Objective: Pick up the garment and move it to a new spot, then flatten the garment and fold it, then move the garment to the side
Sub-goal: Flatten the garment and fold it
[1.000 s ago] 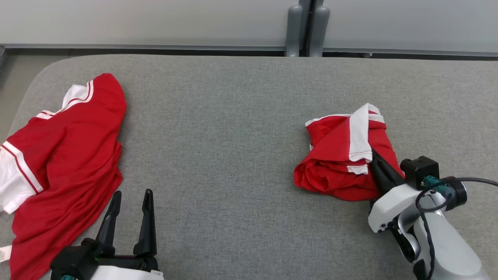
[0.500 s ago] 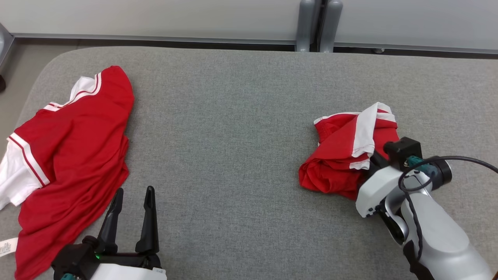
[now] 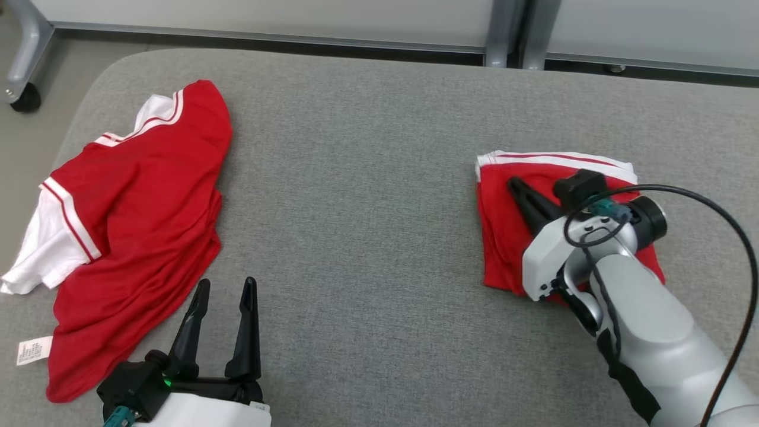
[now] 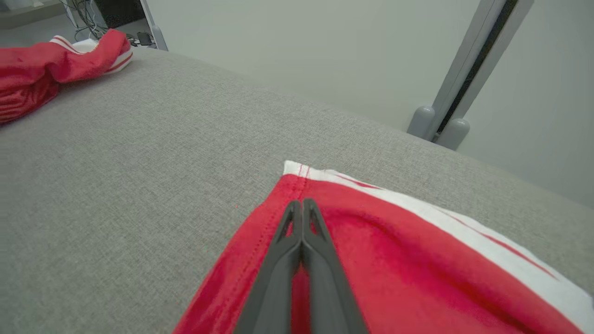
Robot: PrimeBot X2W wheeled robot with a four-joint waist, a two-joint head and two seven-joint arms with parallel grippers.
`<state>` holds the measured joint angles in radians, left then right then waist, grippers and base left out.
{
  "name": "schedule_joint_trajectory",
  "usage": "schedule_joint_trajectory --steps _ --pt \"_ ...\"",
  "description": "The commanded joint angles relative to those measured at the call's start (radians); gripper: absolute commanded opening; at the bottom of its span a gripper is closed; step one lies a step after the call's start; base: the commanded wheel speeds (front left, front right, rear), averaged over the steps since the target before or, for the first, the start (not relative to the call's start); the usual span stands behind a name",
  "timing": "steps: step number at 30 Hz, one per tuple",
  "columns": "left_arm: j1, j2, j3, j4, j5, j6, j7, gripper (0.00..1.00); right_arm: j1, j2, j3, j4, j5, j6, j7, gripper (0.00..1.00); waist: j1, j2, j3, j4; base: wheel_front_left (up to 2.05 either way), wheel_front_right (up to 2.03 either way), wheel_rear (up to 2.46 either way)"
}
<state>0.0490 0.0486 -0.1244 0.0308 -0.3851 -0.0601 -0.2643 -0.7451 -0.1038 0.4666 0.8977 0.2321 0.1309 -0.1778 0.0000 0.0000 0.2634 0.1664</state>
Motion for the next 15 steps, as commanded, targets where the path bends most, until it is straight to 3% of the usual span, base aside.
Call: schedule_joint_trajectory --steps 1,8,15 --pt "-0.016 0.004 0.002 0.001 -0.008 0.007 0.0 1.0 -0.009 0.003 0.014 0.01 0.009 0.0 0.001 0.0 0.0 0.0 0.0 0.008 0.0 0.0 0.0" --pt "-0.005 0.004 0.023 -0.001 -0.01 0.012 0.0 1.0 0.024 0.02 0.134 0.042 0.067 0.0 0.001 0.0 0.0 0.0 -0.023 0.011 0.0 0.0 0.0" --pt "0.019 0.004 0.055 -0.006 0.0 0.012 0.0 1.0 0.063 -0.014 0.23 0.019 0.12 0.0 -0.028 0.0 0.0 0.0 -0.07 -0.038 0.0 0.0 0.0"
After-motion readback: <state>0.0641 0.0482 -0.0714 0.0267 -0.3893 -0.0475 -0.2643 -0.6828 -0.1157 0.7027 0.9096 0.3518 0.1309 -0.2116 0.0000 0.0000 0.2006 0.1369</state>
